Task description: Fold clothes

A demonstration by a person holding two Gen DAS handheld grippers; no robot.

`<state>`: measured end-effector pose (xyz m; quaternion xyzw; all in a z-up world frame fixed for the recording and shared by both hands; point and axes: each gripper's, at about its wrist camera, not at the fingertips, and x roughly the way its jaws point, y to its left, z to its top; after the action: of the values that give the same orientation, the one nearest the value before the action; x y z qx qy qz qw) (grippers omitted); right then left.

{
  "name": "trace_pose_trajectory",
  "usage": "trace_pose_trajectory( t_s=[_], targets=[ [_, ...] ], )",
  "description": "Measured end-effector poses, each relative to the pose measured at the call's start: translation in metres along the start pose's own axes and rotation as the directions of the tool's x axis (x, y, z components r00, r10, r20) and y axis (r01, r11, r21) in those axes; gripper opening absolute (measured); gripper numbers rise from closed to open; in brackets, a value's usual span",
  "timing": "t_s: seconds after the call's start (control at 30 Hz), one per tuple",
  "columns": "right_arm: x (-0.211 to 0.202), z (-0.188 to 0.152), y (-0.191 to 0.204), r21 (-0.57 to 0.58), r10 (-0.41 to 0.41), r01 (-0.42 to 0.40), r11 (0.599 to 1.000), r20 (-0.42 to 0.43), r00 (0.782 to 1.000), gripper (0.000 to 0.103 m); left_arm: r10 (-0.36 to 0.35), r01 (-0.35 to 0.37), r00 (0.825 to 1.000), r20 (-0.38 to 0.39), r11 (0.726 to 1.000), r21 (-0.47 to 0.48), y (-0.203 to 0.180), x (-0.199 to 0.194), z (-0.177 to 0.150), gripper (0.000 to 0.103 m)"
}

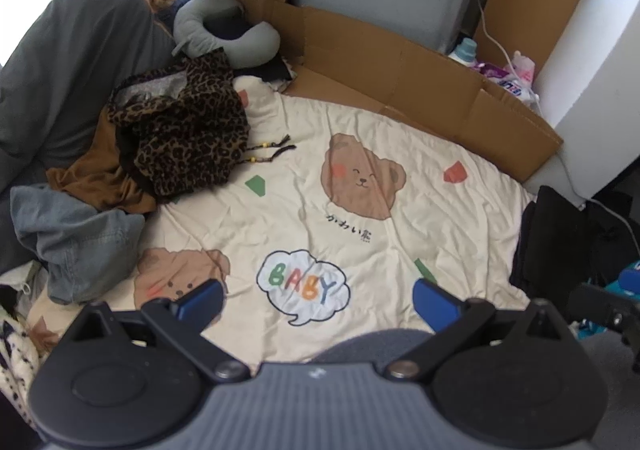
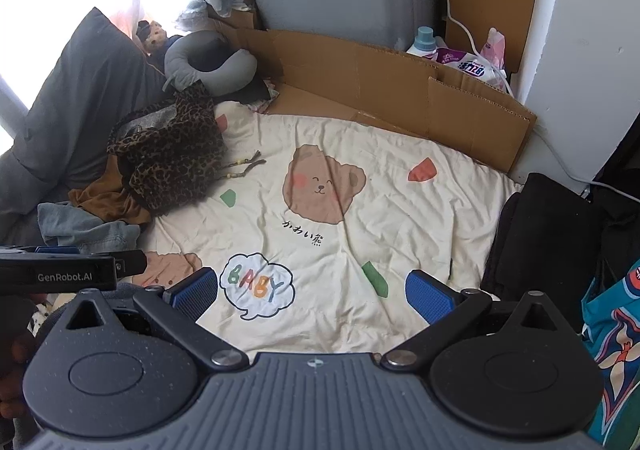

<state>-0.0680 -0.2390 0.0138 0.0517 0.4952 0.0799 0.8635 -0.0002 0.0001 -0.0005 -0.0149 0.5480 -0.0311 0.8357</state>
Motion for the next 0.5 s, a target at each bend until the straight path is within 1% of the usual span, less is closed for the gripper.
trace_pose_trajectory(
  t_s=[0.27,0.3,0.5],
  targets=[
    [0.000,-0.008,0.006,0.017,0.009,-0.009,1.000,0.012,1.000,0.103,0.017,-0.017,1.000,0.012,1.000,0.011,0.000,0.002,-0.001,0.101],
    [0.001,-0.001,0.001,0.026,0.018,-0.018,0.999,-0.006,1.000,0.103,0.019,-0.020,1.000,0.013,1.000,0.012,0.000,0.002,-0.002,0.100],
    [0.002,-0.001,-0.005,0.024,0.035,-0.035,0.999,-0.007,0.999,0.103,0.017,-0.017,1.000,0.022,1.000,0.007,0.000,0.002,-0.002,0.099]
  ],
)
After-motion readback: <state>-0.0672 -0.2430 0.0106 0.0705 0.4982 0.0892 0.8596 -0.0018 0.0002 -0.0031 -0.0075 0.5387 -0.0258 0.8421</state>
